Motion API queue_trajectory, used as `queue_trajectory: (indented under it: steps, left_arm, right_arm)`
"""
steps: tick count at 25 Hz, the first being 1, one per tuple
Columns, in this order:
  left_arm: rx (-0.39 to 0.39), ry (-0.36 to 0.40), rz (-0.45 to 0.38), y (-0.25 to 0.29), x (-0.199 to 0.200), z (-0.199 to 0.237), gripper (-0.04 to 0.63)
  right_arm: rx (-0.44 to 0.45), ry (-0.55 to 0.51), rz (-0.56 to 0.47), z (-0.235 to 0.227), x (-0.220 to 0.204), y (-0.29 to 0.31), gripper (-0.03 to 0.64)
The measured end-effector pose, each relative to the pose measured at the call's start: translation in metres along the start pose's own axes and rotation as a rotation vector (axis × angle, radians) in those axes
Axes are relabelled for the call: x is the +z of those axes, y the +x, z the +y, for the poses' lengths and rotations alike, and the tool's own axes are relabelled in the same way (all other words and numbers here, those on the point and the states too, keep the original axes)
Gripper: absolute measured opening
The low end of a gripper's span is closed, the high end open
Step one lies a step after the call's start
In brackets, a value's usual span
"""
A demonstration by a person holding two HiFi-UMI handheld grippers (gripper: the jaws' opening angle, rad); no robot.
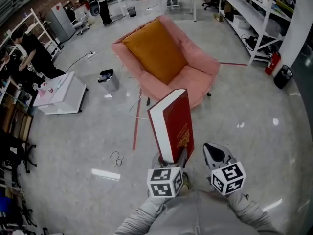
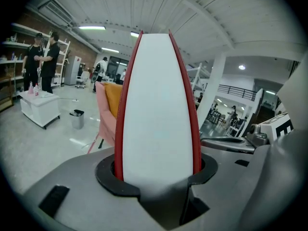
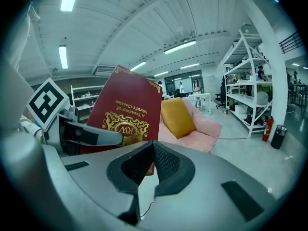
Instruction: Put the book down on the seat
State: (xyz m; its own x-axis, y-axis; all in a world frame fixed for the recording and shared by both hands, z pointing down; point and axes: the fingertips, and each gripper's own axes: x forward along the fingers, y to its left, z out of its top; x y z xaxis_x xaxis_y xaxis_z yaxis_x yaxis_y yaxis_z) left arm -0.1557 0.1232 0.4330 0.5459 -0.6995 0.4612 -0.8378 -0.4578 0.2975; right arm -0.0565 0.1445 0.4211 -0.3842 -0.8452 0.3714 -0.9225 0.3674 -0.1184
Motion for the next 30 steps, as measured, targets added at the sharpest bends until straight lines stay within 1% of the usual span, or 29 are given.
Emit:
queue_trajectory:
  steps: [5,9,13,17,25,30]
  left_arm:
    - [-0.009,-0.013,0.015,0.011,0.003,0.013,0.245]
    - [-0.006,-0.023,0.035,0.014,0.0,0.021,0.245]
    - [0.005,-0.026,0.057,0.022,-0.003,0.025,0.245]
    - [0.013,-0.034,0.061,0.034,0.002,0.026,0.245]
    - [0.049,-0.05,0.045,0.087,0.032,0.032,0.245]
    - [0.063,-0.065,0.052,0.135,0.053,0.033,0.245]
  right_arm:
    - [-0.008,-0.01,0.011,0.001,0.002,0.015,0.005]
    - [-0.007,0.004,0.027,0.002,-0.001,0.02,0.005]
    - [-0.012,0.017,0.036,-0.006,-0.002,0.024,0.005]
    - [-0.004,0.018,0.038,-0.018,0.004,0.036,0.005]
    - [0.055,-0.011,0.044,-0.064,0.028,0.086,0.005]
    - [0.085,-0.018,0.059,-0.102,0.044,0.119,0.005]
